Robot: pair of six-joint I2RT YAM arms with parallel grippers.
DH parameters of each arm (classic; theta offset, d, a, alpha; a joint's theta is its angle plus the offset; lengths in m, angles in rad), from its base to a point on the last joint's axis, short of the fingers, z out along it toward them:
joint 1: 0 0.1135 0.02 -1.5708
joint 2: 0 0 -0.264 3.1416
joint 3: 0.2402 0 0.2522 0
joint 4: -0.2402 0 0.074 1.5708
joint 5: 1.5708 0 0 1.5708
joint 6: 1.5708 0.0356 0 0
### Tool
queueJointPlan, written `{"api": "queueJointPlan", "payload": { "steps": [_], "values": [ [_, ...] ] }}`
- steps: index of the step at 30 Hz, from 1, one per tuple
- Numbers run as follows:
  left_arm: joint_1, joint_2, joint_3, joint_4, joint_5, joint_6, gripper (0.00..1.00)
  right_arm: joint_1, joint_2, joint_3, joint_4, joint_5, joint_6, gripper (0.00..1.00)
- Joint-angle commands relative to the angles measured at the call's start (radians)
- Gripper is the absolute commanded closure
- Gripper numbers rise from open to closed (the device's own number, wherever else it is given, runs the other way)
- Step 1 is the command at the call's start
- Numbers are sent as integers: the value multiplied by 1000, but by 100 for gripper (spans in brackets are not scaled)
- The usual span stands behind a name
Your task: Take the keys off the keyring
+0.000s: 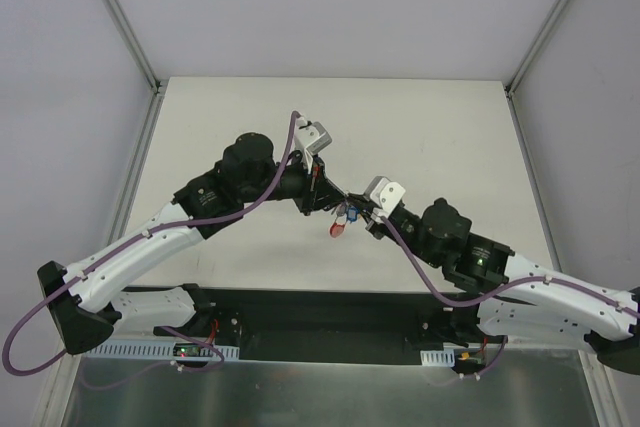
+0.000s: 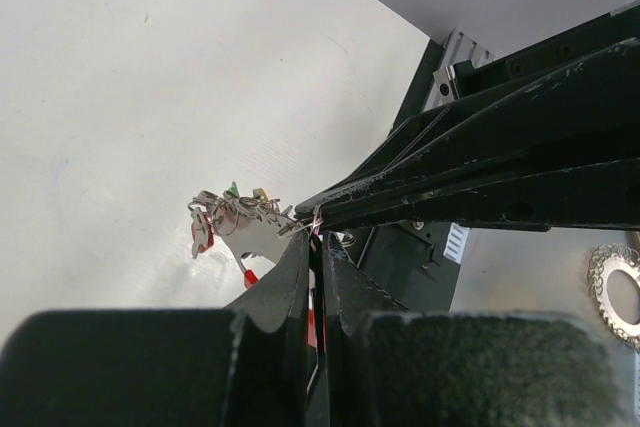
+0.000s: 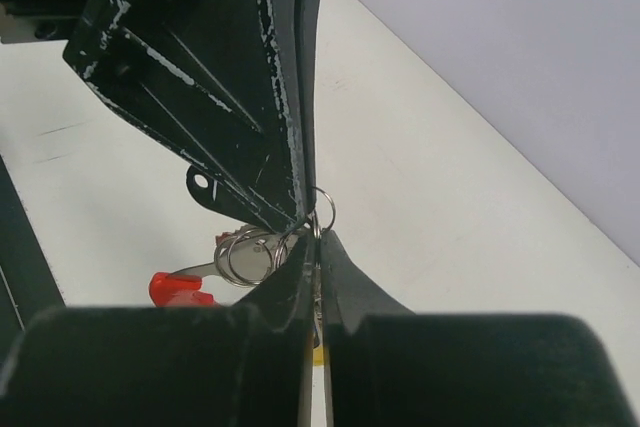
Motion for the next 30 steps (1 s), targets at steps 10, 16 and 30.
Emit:
{"api": "queueJointPlan", "payload": {
  "steps": [10, 16, 30],
  "values": [
    [-4, -47, 16, 0, 141, 44, 100, -5, -106, -47, 125, -62, -21, 99],
    [7, -44, 36, -21, 277, 110, 100, -5, -138, -64, 89, -142, -14, 99],
    [13, -41, 54, -62, 342, 167, 96, -5, -210, -53, -11, -260, -8, 99]
  ]
}}
